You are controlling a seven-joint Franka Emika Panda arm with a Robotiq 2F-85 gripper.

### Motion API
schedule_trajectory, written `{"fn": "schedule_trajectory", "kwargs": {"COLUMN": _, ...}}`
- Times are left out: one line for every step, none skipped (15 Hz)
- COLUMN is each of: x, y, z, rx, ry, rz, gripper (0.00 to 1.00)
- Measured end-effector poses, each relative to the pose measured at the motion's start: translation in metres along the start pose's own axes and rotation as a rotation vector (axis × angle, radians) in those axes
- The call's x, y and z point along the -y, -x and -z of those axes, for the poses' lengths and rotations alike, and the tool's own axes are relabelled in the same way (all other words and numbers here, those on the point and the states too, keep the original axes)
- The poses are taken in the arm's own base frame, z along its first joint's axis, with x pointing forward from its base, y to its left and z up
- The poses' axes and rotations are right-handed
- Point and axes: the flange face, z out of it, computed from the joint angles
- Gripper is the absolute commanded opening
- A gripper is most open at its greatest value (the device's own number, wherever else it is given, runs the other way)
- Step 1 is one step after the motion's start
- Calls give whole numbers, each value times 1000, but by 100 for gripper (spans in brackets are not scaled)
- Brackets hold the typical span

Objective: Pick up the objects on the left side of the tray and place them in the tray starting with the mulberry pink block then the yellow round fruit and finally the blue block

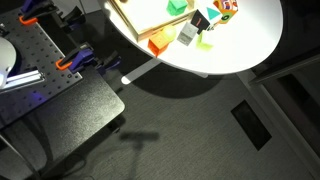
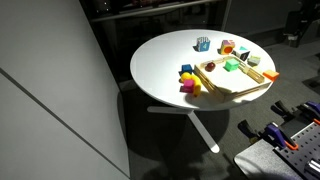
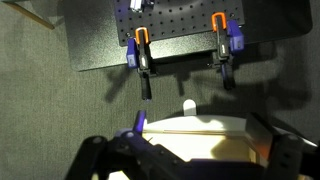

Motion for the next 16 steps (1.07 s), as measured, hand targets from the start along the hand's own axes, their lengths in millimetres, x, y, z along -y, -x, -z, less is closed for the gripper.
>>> {"fn": "schedule_trajectory", "kwargs": {"x": 0, "y": 0, "z": 0, "rx": 0, "ry": 0, "rz": 0, "gripper": 100}}
{"fn": "schedule_trajectory", "kwargs": {"x": 1, "y": 0, "z": 0, "rx": 0, "ry": 0, "rz": 2, "gripper": 100}}
{"fn": "schedule_trajectory", "kwargs": {"x": 3, "y": 0, "z": 0, "rx": 1, "ry": -2, "rz": 3, "gripper": 100}}
{"fn": "schedule_trajectory", "kwargs": {"x": 6, "y": 1, "z": 0, "rx": 2, "ry": -9, "rz": -2, "gripper": 100}}
{"fn": "schedule_trajectory", "kwargs": {"x": 11, "y": 1, "z": 1, "rx": 3, "ry": -18, "rz": -11, "gripper": 100}}
{"fn": "schedule_trajectory", "kwargs": {"x": 18, "y": 2, "z": 3, "rx": 4, "ry": -30, "rz": -22, "gripper": 100}}
{"fn": "schedule_trajectory", "kwargs": {"x": 26, "y": 2, "z": 5, "rx": 6, "ry": -41, "rz": -34, "gripper": 100}}
{"fn": "schedule_trajectory", "kwargs": {"x": 34, "y": 2, "z": 7, "rx": 8, "ry": -53, "rz": -46, "gripper": 100}}
{"fn": "schedule_trajectory", "kwargs": {"x": 42, "y": 1, "z": 10, "rx": 9, "ry": -62, "rz": -57, "gripper": 100}}
{"fn": "schedule_trajectory", "kwargs": {"x": 50, "y": -1, "z": 13, "rx": 8, "ry": -71, "rz": -66, "gripper": 100}}
{"fn": "schedule_trajectory", "kwargs": {"x": 58, "y": -4, "z": 17, "rx": 4, "ry": -79, "rz": -74, "gripper": 100}}
{"fn": "schedule_trajectory", "kwargs": {"x": 65, "y": -9, "z": 21, "rx": -3, "ry": -85, "rz": -81, "gripper": 100}}
{"fn": "schedule_trajectory", "kwargs": {"x": 73, "y": -15, "z": 24, "rx": -13, "ry": -89, "rz": -87, "gripper": 100}}
{"fn": "schedule_trajectory", "kwargs": {"x": 81, "y": -23, "z": 27, "rx": -28, "ry": -92, "rz": -90, "gripper": 100}}
{"fn": "schedule_trajectory", "kwargs": {"x": 89, "y": -31, "z": 29, "rx": -44, "ry": -96, "rz": -94, "gripper": 100}}
{"fn": "schedule_trajectory", "kwargs": {"x": 97, "y": -40, "z": 31, "rx": -61, "ry": -103, "rz": -97, "gripper": 100}}
